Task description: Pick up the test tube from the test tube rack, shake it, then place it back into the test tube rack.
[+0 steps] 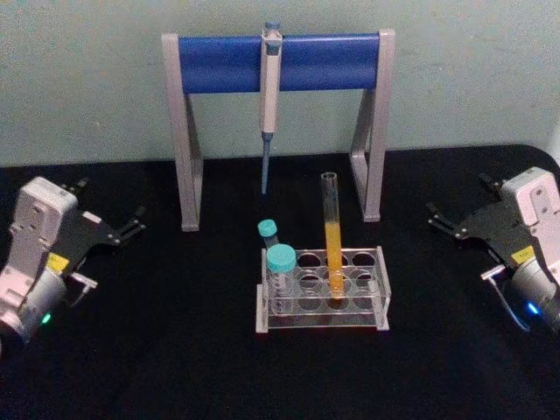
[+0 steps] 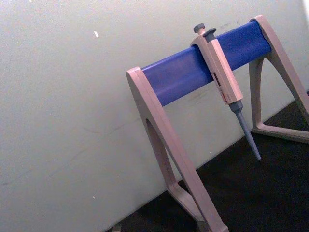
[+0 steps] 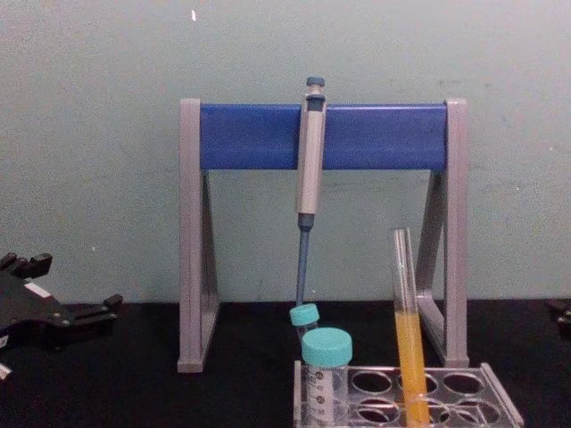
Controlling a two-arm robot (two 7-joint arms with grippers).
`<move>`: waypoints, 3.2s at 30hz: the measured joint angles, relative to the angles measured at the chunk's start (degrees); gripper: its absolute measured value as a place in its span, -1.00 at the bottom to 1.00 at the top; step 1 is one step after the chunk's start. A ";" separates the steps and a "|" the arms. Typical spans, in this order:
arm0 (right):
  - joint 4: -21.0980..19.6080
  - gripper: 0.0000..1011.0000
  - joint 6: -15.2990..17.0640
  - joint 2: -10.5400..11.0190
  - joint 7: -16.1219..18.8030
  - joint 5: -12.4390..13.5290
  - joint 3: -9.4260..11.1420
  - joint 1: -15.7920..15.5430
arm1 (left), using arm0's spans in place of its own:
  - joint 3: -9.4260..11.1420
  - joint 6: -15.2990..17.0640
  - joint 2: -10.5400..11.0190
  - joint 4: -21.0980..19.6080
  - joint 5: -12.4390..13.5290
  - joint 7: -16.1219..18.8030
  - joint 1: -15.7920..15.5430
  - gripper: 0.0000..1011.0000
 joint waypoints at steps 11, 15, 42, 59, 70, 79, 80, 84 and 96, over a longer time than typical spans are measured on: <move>0.00 0.98 0.00 0.00 0.00 0.00 0.00 0.00 | 0.00 0.00 0.00 0.00 0.00 0.00 0.00 0.98; 0.00 0.98 0.00 0.00 0.00 0.00 0.00 0.00 | 0.00 0.00 0.00 0.00 0.00 0.00 0.00 0.98; -3.89 0.98 1.36 0.95 1.94 -0.07 2.12 -3.19 | 0.00 0.00 0.00 0.00 0.00 0.00 0.00 0.98; -15.86 0.98 6.16 2.89 9.07 9.06 6.66 -12.49 | 0.00 0.00 0.00 0.00 0.00 0.00 0.00 0.98; -17.43 0.98 11.28 1.66 16.34 12.59 5.93 -10.60 | 0.00 0.00 0.00 0.00 0.00 0.00 0.00 0.98; -15.81 0.98 16.65 -1.32 20.42 14.29 4.75 -6.30 | 0.00 0.00 0.00 0.00 0.00 0.00 0.00 0.98; -15.45 0.98 17.24 -1.70 20.73 14.44 4.65 -5.79 | 0.00 0.00 0.00 0.00 0.00 0.00 0.00 0.98; -14.10 0.98 19.07 -2.95 21.79 14.46 4.14 -3.80 | 0.00 0.00 0.00 0.00 0.00 0.00 0.00 0.98; -8.02 0.98 22.34 -6.33 24.36 12.37 0.84 2.82 | 0.00 0.00 0.00 0.00 0.00 0.00 0.00 0.98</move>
